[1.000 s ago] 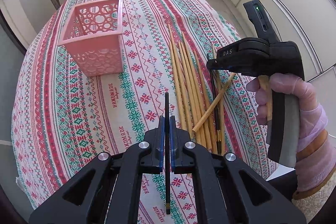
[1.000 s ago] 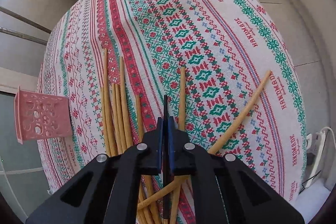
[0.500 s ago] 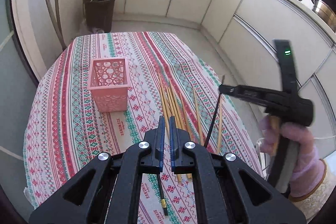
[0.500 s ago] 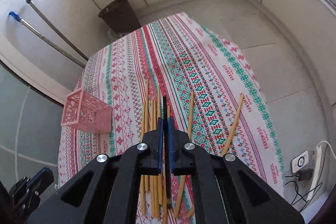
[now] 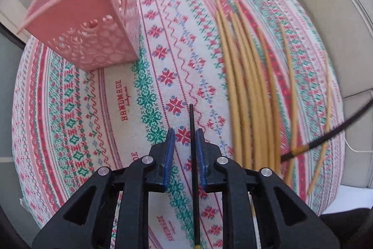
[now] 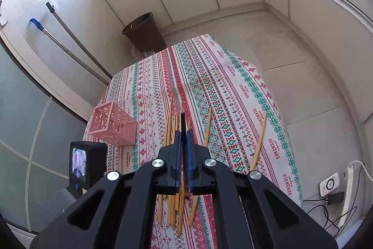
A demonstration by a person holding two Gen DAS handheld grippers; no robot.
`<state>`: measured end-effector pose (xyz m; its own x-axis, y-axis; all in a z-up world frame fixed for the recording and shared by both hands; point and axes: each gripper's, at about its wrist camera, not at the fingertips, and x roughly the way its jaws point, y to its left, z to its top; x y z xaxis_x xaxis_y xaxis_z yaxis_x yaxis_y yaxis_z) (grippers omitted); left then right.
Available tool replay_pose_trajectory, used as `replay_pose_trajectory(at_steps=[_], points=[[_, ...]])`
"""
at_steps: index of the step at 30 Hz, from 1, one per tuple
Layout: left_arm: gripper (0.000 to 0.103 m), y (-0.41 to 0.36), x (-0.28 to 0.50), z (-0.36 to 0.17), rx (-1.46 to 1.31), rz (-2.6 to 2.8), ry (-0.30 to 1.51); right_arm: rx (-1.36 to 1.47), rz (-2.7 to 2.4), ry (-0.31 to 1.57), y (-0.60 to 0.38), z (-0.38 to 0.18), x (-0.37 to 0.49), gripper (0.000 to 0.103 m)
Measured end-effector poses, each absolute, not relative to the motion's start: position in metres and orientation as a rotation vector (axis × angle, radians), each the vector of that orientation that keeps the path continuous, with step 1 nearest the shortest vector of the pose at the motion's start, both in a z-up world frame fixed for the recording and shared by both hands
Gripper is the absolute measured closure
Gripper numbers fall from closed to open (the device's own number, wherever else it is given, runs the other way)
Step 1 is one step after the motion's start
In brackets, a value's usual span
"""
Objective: Organize utensils
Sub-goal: 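Close the right tool on a black chopstick while the left tool lifts its black chopstick, then carry both black chopsticks over the pink holder and open both tools to drop them in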
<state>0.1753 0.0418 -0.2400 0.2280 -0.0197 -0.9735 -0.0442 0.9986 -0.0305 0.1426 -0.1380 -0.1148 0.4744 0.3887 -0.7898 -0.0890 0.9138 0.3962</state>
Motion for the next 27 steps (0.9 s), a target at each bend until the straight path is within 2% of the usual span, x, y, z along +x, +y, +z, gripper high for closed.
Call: replay_pose_trajectory(at_steps=[3, 5, 9, 17, 22, 27], points=[[0.085, 0.034, 0.179, -0.243, 0.006, 0.02, 1.338, 0.325, 0.314, 1.041, -0.141, -0.114, 0.143, 0.098], [0.099, 0.03, 0.176, -0.244, 0.021, 0.01, 1.319, 0.321, 0.322, 1.028, -0.141, -0.109, 0.141, 0.098], [0.1, 0.035, 0.16, -0.233, -0.036, -0.052, 1.228, 0.321, 0.343, 1.002, -0.138, -0.098, 0.136, 0.098], [0.1, 0.07, 0.094, -0.125, -0.168, -0.165, 0.941, 0.333, 0.411, 0.916, -0.132, -0.063, 0.122, 0.098], [0.1, 0.085, 0.06, -0.084, -0.225, -0.162, 0.789, 0.335, 0.419, 0.837, -0.129, -0.033, 0.112, 0.098], [0.1, 0.103, 0.06, -0.036, -0.29, -0.155, 0.651, 0.372, 0.43, 0.779, -0.128, -0.003, 0.118, 0.098]])
